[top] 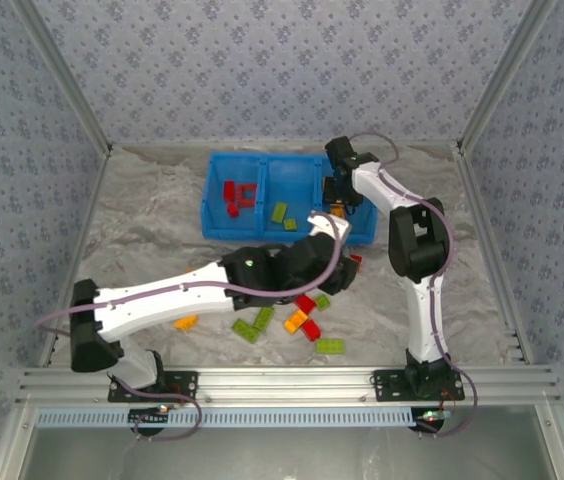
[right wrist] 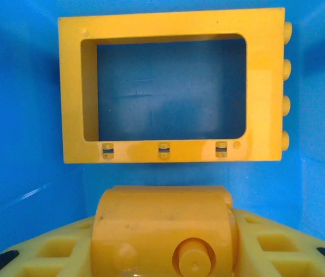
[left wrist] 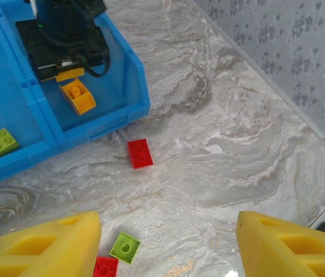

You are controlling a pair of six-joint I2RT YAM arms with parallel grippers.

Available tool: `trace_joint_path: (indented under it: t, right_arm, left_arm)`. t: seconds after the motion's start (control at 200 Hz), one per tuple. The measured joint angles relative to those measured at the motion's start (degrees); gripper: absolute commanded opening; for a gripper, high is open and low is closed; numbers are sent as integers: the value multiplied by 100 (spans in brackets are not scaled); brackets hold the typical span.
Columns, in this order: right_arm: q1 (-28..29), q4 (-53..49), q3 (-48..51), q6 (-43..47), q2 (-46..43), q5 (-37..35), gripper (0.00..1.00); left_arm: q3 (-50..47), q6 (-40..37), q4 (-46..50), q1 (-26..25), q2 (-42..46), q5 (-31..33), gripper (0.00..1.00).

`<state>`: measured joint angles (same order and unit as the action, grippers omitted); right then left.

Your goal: Sort the legos into containers by color

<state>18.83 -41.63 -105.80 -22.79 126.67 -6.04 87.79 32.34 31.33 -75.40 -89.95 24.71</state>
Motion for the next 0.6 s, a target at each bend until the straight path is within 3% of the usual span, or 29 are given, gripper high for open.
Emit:
trace_joint_path:
  t: [0.265,0.43,0.6]
  right_arm:
    - [-66,-4,-13,-31,20,116,69]
    - [-74,-22,-9,-26,-153,114,67]
    - [-4,42,120,-4,-1126,-22,65]
  left_arm:
    - [164,-35,238,-111,-479,341,64]
    - [131,208,354,-111,-424,389,64]
    - [-232,1003,649,42,-101,299,63]
